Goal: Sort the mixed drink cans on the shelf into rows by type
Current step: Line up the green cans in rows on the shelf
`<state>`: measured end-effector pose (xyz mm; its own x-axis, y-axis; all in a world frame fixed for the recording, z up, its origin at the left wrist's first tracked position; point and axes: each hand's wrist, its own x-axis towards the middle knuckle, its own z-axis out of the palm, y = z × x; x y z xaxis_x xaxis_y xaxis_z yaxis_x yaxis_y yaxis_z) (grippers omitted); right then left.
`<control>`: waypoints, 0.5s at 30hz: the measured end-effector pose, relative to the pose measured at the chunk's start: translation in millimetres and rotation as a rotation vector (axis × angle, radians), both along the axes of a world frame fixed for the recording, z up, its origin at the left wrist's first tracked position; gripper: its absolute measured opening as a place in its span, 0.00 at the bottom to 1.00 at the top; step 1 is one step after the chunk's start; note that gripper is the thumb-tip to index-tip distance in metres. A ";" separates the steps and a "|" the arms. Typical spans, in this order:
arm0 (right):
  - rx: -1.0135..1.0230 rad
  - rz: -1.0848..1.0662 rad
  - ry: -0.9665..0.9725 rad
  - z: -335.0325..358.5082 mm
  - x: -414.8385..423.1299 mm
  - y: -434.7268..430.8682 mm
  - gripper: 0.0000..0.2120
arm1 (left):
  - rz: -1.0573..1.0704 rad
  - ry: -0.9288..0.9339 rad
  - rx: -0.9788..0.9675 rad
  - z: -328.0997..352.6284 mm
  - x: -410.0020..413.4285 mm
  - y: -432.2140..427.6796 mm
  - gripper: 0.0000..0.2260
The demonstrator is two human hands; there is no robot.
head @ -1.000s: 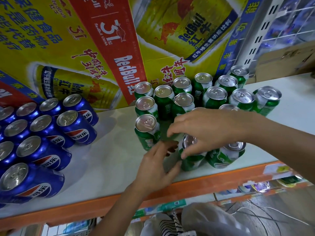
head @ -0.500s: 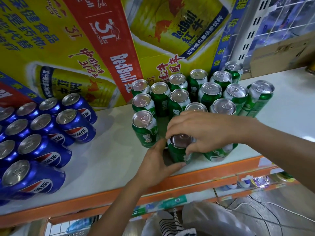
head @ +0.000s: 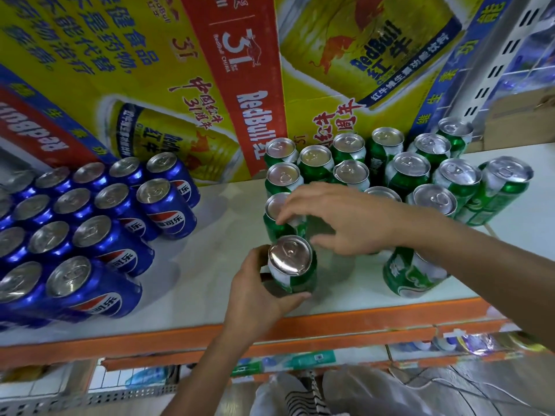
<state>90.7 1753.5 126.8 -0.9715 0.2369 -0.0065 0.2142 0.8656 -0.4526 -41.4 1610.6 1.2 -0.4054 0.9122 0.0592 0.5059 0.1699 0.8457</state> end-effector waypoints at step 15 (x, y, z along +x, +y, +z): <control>0.076 -0.187 -0.078 -14.9 -7.3 18.6 0.21 | -0.097 0.071 -0.021 4.3 -13.9 3.1 0.32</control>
